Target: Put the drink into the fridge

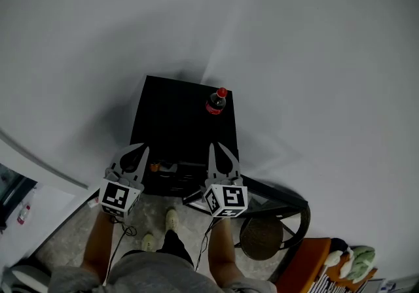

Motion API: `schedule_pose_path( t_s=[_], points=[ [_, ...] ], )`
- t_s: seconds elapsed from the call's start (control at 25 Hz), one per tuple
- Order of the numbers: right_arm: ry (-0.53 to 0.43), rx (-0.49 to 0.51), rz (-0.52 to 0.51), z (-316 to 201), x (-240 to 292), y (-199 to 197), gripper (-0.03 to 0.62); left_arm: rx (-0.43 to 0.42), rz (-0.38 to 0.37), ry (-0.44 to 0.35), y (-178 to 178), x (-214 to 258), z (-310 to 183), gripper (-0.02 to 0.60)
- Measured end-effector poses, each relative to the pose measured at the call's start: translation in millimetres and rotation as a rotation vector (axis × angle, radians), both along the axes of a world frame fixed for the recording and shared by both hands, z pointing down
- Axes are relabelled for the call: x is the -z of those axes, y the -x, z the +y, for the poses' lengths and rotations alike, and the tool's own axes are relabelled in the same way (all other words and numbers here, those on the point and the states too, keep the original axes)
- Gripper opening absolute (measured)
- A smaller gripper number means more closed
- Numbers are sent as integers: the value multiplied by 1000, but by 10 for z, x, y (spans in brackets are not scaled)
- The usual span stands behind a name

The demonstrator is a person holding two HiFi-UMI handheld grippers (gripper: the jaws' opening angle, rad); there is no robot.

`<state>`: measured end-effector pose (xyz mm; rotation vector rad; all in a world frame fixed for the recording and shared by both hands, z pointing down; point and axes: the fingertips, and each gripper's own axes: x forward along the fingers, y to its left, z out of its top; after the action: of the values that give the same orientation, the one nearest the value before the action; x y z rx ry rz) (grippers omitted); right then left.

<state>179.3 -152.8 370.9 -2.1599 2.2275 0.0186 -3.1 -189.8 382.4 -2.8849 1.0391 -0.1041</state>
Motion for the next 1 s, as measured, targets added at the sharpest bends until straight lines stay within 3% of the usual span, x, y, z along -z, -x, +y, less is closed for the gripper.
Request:
schedule_pose_path(
  t_s=[0.28, 0.52, 0.6, 0.68, 0.76, 1.0],
  points=[
    [-18, 48, 12, -575, 179, -410, 28, 71, 15, -3, -343, 99, -413, 5],
    [-20, 78, 6, -992, 243, -645, 31, 158, -2, 14, -347, 11, -600, 5],
    [-19, 93, -11, -1093, 257, -696, 43, 177, -8, 14, -342, -6, -648, 5],
    [-16, 124, -17, -1187, 265, -688, 119, 199, -6, 6, -331, 14, -683, 5],
    [-7, 145, -7, -1275, 262, -670, 148, 221, -2, -2, -321, 51, -703, 5],
    [23, 143, -3, -1466, 218, -732, 172, 264, -8, -19, -261, 121, -733, 5]
  ],
)
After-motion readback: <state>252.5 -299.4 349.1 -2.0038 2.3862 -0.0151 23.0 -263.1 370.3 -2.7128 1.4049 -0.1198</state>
